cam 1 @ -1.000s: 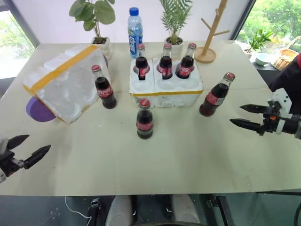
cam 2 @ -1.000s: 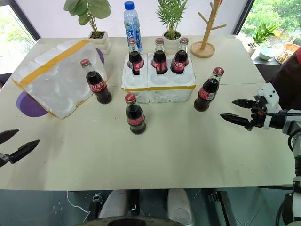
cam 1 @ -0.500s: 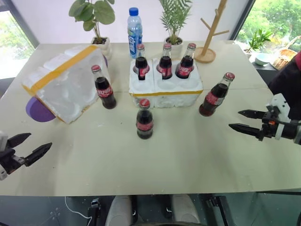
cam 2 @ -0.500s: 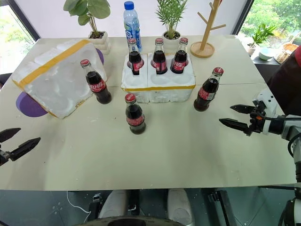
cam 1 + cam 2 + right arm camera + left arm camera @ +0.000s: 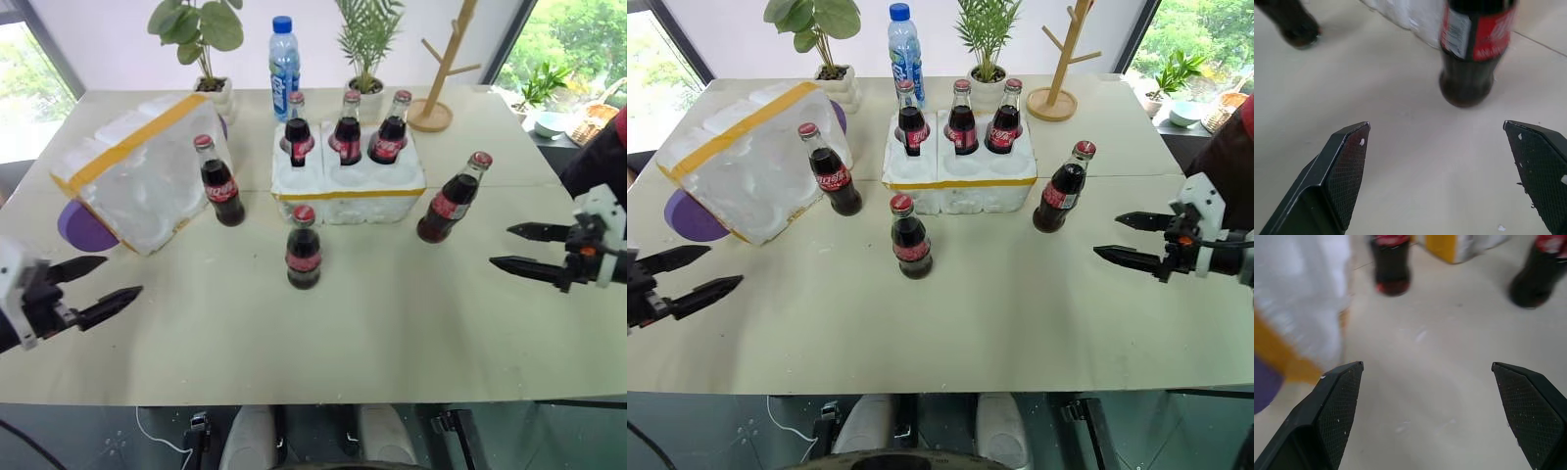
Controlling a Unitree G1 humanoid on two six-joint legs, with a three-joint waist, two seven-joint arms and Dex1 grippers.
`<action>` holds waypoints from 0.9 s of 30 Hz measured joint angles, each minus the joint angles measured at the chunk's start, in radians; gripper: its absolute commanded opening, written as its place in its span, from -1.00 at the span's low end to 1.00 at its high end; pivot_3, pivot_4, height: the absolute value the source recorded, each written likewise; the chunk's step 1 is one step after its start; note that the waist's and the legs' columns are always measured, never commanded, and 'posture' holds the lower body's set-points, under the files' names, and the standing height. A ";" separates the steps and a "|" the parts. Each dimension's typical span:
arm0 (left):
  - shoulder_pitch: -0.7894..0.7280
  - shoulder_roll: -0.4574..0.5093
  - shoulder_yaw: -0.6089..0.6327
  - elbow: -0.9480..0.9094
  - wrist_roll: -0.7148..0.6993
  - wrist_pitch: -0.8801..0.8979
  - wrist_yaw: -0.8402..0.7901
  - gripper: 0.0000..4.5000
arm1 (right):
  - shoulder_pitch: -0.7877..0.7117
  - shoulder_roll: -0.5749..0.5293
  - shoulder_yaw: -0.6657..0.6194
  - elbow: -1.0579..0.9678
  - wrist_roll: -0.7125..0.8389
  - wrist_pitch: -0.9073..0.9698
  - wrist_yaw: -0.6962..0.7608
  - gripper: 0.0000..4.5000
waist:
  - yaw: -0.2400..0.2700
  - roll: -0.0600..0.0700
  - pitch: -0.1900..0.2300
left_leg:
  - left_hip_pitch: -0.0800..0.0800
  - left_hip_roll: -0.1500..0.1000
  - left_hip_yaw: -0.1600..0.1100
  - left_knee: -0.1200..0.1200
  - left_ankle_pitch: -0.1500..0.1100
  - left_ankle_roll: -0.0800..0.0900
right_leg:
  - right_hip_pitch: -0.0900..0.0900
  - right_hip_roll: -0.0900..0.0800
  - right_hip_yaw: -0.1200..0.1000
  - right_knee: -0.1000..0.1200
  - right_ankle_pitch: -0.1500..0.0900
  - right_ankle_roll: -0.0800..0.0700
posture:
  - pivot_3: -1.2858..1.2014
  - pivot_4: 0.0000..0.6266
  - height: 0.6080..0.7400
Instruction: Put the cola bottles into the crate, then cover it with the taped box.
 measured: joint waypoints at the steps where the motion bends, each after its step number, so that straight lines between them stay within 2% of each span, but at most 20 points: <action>1: -0.024 0.002 -0.023 0.000 -0.001 0.004 0.001 0.96 | 0.001 -0.017 -0.019 -0.025 0.022 0.028 0.012 1.00 | 0.000 0.000 0.000 | 0.000 0.000 0.000 0.000 0.000 0.000 | 0.000 0.001 0.000 0.000 0.000 0.000 | 0.03 -0.52 1.00; 6: -0.221 -0.009 -0.168 0.054 0.032 -0.005 0.061 0.96 | -0.043 -0.071 -0.093 -0.131 0.147 0.183 0.032 1.00 | 0.001 0.000 0.000 | 0.001 0.001 -0.002 0.001 0.001 -0.001 | 0.001 0.003 0.000 0.002 0.000 -0.001 | 0.03 -0.52 1.00; 10: -0.419 -0.111 -0.313 0.180 0.141 -0.069 0.185 0.96 | -0.166 -0.085 -0.150 -0.187 0.302 0.338 -0.003 1.00 | 0.002 0.000 0.000 | 0.001 0.000 -0.001 0.001 0.001 -0.001 | 0.001 0.003 0.001 0.002 0.003 0.003 | 0.03 -0.52 1.00; 14: -0.518 -0.227 -0.431 0.241 0.215 -0.106 0.279 0.96 | -0.231 -0.080 -0.176 -0.269 0.423 0.428 -0.062 1.00 | 0.002 -0.005 -0.002 | -0.001 0.000 -0.002 0.002 0.001 0.000 | 0.001 0.003 0.001 0.001 0.006 0.008 | 0.03 -0.52 1.00; 19: -0.650 -0.313 -0.510 0.383 0.327 -0.183 0.376 0.96 | -0.194 -0.044 -0.174 -0.366 0.468 0.455 -0.111 1.00 | 0.010 -0.006 -0.002 | -0.001 0.000 -0.002 0.002 0.000 0.000 | 0.001 0.003 0.001 0.001 0.006 0.009 | 0.03 -0.52 1.00; 27: -0.744 -0.361 -0.539 0.535 0.393 -0.243 0.415 0.96 | -0.184 -0.028 -0.174 -0.396 0.485 0.454 -0.150 1.00 | 0.022 -0.006 -0.002 | -0.001 0.000 -0.002 0.003 0.001 0.000 | 0.001 0.004 0.001 0.001 0.007 0.010 | 0.03 -0.52 1.00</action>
